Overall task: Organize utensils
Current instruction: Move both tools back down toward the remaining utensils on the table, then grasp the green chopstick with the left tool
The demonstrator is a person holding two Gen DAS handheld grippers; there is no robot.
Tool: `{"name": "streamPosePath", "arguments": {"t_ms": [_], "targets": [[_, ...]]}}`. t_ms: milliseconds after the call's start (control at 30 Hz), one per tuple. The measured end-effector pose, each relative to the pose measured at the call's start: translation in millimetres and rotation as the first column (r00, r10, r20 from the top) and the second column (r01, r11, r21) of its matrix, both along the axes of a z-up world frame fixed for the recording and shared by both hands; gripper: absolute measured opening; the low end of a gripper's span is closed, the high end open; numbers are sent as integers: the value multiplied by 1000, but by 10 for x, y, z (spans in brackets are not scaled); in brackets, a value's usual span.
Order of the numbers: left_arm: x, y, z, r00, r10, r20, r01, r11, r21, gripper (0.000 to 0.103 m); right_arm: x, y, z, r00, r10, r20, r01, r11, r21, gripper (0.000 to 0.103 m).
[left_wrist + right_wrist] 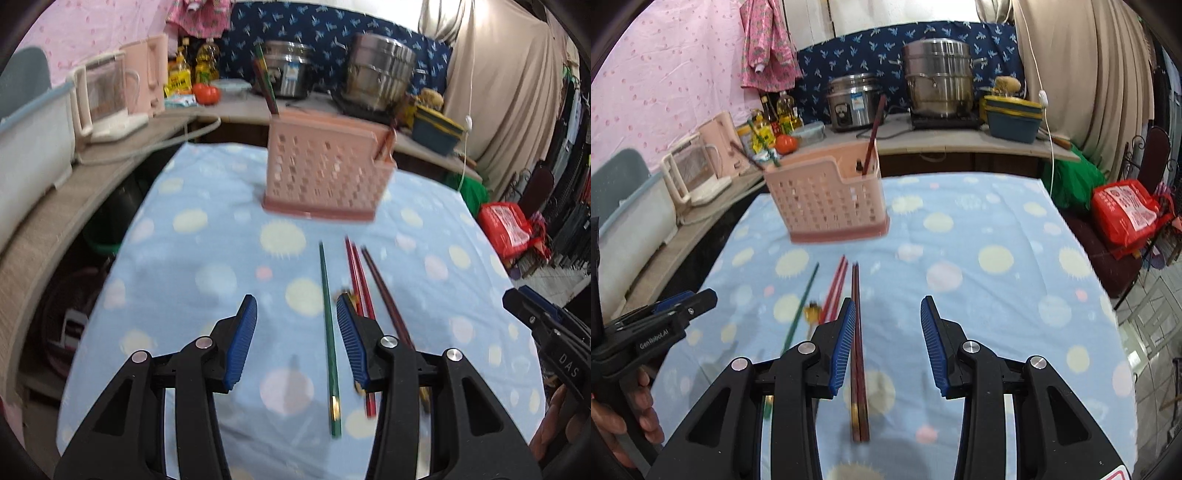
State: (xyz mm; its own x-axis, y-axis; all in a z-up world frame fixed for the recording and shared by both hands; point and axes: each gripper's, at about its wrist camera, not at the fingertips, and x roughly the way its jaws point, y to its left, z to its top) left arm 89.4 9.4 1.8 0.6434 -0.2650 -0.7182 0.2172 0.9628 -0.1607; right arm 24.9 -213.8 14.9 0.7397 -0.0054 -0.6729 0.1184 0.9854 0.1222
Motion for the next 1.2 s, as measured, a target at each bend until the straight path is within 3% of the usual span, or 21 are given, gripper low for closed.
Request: {"name": "streamPosePath", "arguments": {"t_ms": [300, 633, 833, 967, 1200], "targets": [[-366, -194, -562, 992, -59, -114, 62, 998, 20, 43, -376, 0, -515, 994, -18, -107, 21, 999, 36, 36], [-417, -359, -785, 986, -88, -138, 96, 994, 50, 40, -480, -1, -696, 989, -15, -150, 24, 998, 57, 36], [-383, -341, -833, 988, -80, -135, 89, 994, 63, 24, -460, 56, -737, 987, 3, -161, 8, 998, 63, 36], [-373, -311, -849, 989, -71, -131, 81, 994, 72, 8, -445, 93, -762, 986, 15, -169, -4, 998, 65, 36], [-369, -258, -860, 990, -58, -128, 67, 995, 71, 7, -401, 133, -812, 983, 29, -180, -19, 998, 58, 36]]}}
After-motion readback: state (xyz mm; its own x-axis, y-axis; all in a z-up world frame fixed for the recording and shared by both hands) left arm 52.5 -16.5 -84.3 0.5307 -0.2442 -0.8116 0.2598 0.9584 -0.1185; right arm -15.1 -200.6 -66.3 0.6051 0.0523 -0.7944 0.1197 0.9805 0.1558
